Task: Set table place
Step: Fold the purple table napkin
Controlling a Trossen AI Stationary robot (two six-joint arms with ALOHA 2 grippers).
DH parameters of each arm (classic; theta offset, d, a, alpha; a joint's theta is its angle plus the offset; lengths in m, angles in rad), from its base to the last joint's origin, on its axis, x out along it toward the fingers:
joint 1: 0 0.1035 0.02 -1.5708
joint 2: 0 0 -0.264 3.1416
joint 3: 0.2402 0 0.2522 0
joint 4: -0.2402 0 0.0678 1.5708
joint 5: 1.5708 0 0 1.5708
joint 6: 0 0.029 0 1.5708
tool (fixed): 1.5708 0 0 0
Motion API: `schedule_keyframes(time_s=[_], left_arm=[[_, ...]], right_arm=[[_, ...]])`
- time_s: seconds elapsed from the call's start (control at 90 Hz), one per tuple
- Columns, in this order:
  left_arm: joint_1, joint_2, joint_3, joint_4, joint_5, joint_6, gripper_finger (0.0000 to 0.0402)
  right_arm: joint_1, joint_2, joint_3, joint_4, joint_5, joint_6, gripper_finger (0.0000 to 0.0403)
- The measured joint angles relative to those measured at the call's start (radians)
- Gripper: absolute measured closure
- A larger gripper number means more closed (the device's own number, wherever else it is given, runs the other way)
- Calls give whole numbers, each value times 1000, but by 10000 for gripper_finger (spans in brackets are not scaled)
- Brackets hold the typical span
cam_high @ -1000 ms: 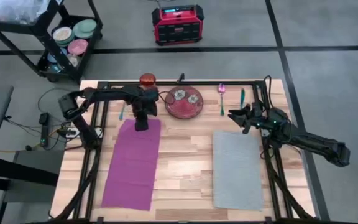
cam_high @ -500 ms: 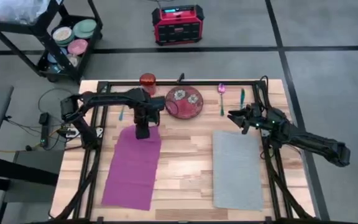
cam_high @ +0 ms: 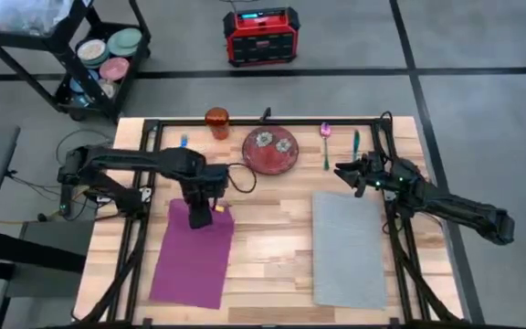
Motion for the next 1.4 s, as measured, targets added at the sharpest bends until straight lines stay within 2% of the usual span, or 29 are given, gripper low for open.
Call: schedule_keyframes(time_s=[0.156, 0.422, 0.733, 0.956, 1.244, 1.4], left_arm=[[-85, -42, 1, 0, 1, -107, 401], [-197, -33, -9, 55, 1, -220, 402], [-322, -34, -9, 113, 29, -460, 402], [-413, -34, -9, 173, 28, -529, 402], [-480, -34, -9, 250, 25, -625, 402], [-493, -34, -9, 246, -14, -669, 401]], right_arm=[[0, 0, 0, -2, 0, 0, 243], [0, 0, 0, -2, 0, 0, 243], [0, 0, 0, -12, 0, 0, 243], [0, 0, 0, -43, 0, 0, 243], [0, 0, 0, -56, 0, 0, 243], [0, 0, 0, -55, 0, 0, 243]])
